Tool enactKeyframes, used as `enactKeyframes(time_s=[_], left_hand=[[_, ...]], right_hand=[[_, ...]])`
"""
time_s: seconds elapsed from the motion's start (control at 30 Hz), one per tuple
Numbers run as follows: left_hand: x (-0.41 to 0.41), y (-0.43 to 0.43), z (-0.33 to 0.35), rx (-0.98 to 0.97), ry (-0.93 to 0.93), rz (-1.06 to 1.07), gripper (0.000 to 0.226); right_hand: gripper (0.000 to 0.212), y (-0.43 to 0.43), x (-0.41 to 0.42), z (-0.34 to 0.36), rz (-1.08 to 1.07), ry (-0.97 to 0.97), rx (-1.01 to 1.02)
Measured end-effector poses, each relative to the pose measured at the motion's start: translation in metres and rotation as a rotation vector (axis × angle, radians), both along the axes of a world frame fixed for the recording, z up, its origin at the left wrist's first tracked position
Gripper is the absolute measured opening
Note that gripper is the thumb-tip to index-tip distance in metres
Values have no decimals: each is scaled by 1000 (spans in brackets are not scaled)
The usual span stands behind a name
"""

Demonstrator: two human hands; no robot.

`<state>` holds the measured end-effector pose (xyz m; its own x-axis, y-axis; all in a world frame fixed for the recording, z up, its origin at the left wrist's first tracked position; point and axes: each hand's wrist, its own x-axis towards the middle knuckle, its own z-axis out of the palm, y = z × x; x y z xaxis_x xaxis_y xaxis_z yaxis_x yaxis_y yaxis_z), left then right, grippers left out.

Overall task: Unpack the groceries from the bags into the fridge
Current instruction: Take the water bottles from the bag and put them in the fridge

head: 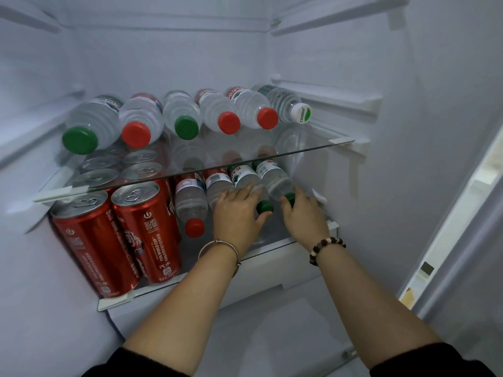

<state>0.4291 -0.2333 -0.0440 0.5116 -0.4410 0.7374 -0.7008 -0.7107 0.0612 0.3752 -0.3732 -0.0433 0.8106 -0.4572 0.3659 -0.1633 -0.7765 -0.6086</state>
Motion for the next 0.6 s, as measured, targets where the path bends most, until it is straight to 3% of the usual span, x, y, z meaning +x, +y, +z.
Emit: enactKeyframes(time_s=[0.27,0.47,0.6], left_hand=[[-4,1,4,-15,21,-41,45],[-10,2,11,-21,21,-141,28],[-21,-4,14,-24,-19,-299,29]], right_hand=[[17,3,-17,7,15,-25,93],[50,8,-58,24,-19,13,236],[52,9,-104,47,-104,-43,21]])
